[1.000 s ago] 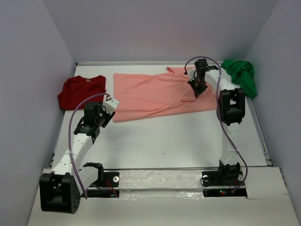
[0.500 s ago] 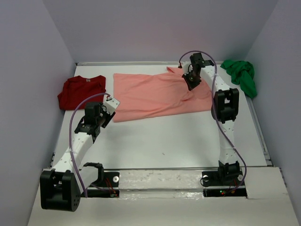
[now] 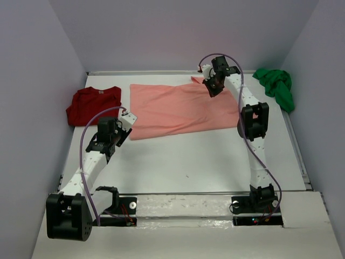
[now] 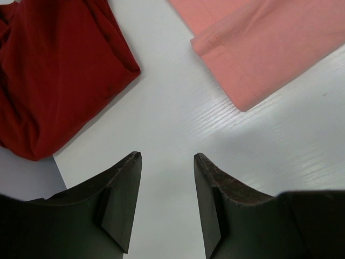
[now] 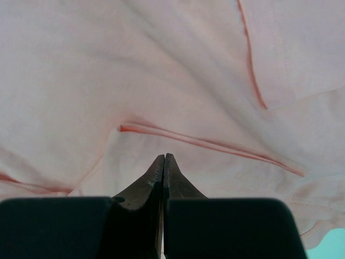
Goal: Fold and stack the t-shirts
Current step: Fold the tshirt
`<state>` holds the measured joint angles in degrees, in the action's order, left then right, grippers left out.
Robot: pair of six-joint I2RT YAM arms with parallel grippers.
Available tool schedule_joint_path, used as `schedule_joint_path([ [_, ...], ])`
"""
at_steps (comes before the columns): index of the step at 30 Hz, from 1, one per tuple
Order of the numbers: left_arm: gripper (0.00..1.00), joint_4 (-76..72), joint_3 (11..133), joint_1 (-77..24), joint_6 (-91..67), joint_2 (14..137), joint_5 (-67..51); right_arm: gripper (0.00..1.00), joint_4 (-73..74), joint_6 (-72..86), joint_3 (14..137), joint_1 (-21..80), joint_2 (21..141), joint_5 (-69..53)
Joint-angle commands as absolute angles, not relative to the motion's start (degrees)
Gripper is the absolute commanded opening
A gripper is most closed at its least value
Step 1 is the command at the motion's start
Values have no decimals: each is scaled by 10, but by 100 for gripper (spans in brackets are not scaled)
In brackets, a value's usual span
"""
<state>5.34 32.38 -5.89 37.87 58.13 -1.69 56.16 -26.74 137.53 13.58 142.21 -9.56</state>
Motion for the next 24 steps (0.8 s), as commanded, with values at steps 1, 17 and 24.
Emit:
schedule_joint_path([
  [1,56,36,320,-55,374,578,-13,0,477,-264,1377,147,1396,-46],
  [17,56,89,353,-55,397,556,-103,0,357,-259,985,111,1078,138],
  [24,55,77,328,-56,412,554,-141,0,357,-220,823,89,1007,120],
])
